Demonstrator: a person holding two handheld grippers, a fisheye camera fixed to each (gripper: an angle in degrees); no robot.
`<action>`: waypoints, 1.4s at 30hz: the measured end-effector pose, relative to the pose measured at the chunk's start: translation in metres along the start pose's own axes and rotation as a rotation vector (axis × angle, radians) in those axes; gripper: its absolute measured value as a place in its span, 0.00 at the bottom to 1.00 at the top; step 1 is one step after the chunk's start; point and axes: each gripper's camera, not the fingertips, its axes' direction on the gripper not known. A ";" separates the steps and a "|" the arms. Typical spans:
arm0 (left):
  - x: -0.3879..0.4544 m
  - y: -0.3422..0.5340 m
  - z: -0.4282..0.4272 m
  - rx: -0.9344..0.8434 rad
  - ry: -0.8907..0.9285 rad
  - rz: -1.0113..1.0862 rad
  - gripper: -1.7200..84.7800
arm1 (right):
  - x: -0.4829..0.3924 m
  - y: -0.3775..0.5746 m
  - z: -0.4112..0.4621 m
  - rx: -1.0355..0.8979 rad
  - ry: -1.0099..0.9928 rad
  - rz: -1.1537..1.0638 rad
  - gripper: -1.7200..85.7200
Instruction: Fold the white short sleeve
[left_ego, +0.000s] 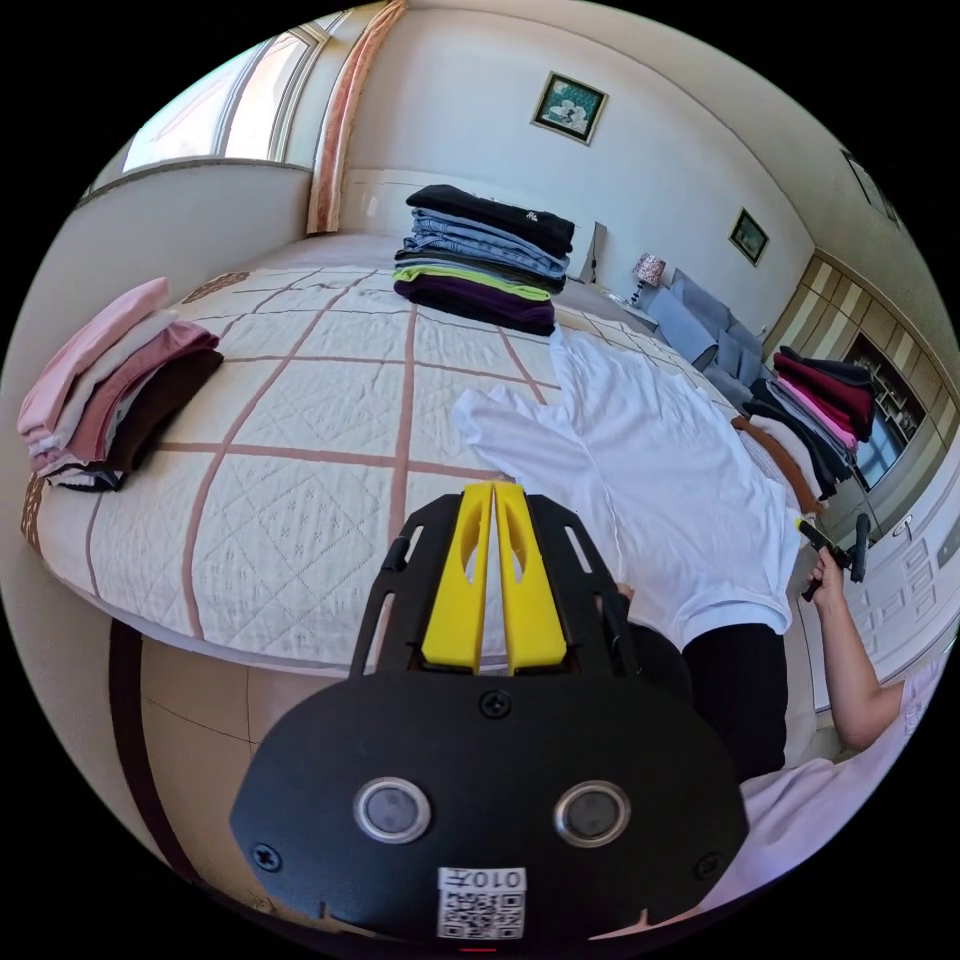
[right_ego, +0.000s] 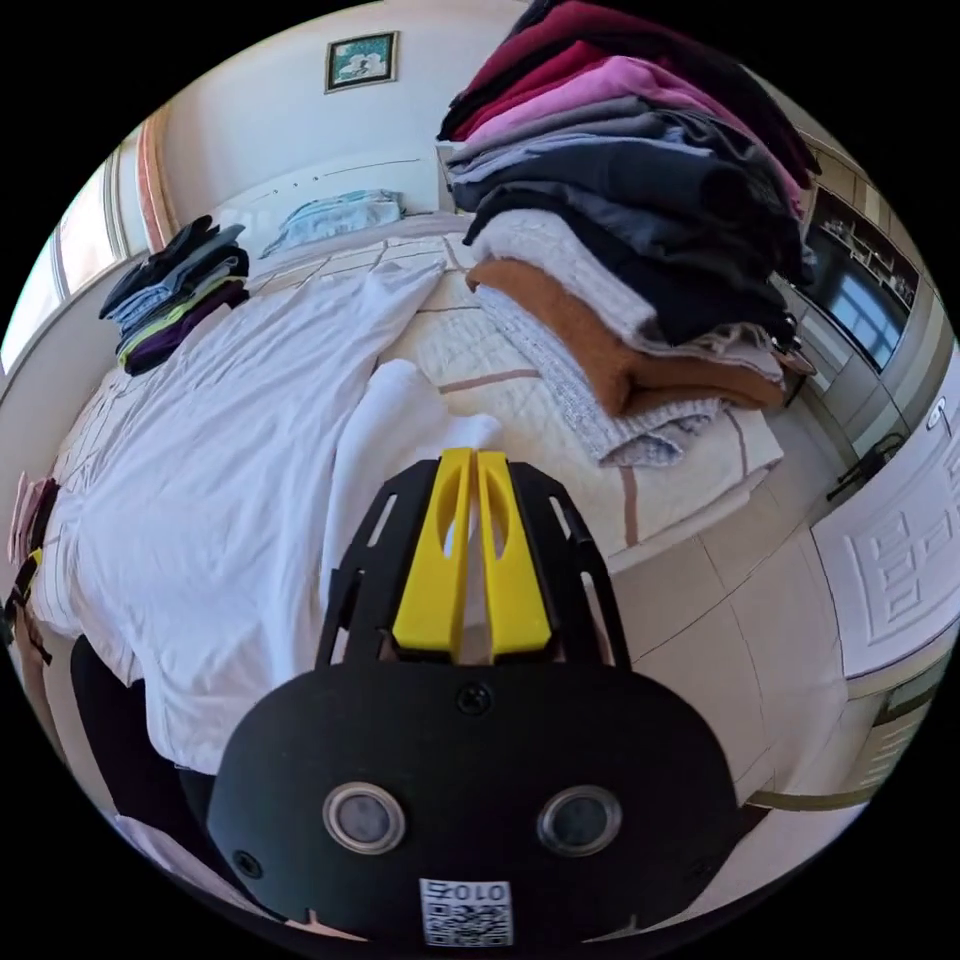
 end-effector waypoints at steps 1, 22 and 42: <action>0.001 0.000 0.001 -0.004 -0.001 0.006 0.02 | 0.020 0.009 -0.006 0.006 0.034 0.065 0.05; 0.050 -0.019 0.048 -0.063 -0.034 0.084 0.04 | 0.018 0.046 0.041 -0.080 0.139 0.200 0.08; 0.344 -0.350 0.352 -0.283 -0.206 0.829 0.14 | -0.329 -0.358 0.206 -0.077 0.018 -0.832 0.11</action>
